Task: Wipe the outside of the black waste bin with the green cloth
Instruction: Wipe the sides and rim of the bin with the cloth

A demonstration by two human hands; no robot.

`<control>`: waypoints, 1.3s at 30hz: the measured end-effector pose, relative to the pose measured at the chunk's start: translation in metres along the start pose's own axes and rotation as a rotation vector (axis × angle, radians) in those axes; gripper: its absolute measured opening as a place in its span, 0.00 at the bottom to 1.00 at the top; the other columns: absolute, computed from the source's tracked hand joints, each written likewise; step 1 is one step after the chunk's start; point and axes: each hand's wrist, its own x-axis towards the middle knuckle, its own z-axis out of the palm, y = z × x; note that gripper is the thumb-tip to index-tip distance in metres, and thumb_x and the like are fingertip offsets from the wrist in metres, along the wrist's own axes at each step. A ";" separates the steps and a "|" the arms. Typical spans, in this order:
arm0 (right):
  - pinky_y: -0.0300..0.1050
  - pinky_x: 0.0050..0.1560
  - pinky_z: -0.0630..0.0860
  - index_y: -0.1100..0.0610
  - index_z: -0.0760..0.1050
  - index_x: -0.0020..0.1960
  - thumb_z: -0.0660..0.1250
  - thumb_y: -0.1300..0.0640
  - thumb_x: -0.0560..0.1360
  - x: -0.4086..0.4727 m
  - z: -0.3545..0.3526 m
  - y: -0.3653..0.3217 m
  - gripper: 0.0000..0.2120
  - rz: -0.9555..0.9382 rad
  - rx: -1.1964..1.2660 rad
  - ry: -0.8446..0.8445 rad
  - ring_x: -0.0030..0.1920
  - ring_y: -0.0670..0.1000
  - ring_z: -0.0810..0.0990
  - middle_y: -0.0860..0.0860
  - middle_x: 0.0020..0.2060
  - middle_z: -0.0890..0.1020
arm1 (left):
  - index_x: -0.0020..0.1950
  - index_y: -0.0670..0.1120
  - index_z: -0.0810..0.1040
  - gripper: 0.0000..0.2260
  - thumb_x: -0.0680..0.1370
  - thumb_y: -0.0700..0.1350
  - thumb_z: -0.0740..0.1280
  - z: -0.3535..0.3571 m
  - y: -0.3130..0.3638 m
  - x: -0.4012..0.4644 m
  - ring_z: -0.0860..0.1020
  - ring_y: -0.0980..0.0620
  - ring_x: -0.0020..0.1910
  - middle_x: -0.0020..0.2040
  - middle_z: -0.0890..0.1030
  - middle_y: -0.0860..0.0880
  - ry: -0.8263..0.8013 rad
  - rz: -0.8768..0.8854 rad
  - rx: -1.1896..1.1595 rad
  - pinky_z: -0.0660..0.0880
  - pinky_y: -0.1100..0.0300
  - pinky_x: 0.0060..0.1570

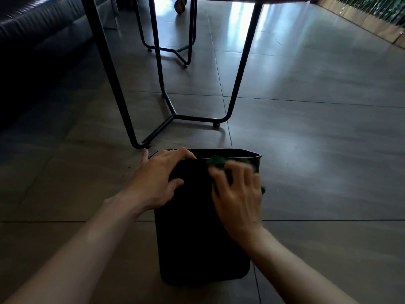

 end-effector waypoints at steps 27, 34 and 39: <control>0.55 0.40 0.74 0.57 0.76 0.56 0.73 0.57 0.72 0.016 -0.007 -0.012 0.13 0.157 0.015 -0.123 0.50 0.61 0.75 0.59 0.53 0.77 | 0.62 0.64 0.69 0.23 0.74 0.42 0.72 0.004 -0.003 0.003 0.69 0.55 0.70 0.58 0.73 0.63 0.023 0.007 -0.036 0.48 0.30 0.75; 0.52 0.48 0.81 0.42 0.76 0.58 0.64 0.48 0.74 -0.107 0.002 -0.043 0.14 -0.632 0.010 -0.538 0.54 0.57 0.78 0.54 0.60 0.73 | 0.64 0.63 0.70 0.24 0.74 0.42 0.72 0.005 0.002 0.002 0.67 0.57 0.71 0.59 0.72 0.63 0.017 0.012 -0.032 0.46 0.31 0.77; 0.53 0.48 0.78 0.45 0.77 0.57 0.61 0.50 0.76 -0.087 0.005 -0.043 0.12 -0.542 -0.011 -0.380 0.52 0.57 0.79 0.54 0.57 0.75 | 0.63 0.63 0.70 0.24 0.74 0.41 0.72 0.005 0.006 0.001 0.65 0.58 0.72 0.61 0.73 0.63 0.018 0.040 -0.018 0.46 0.33 0.77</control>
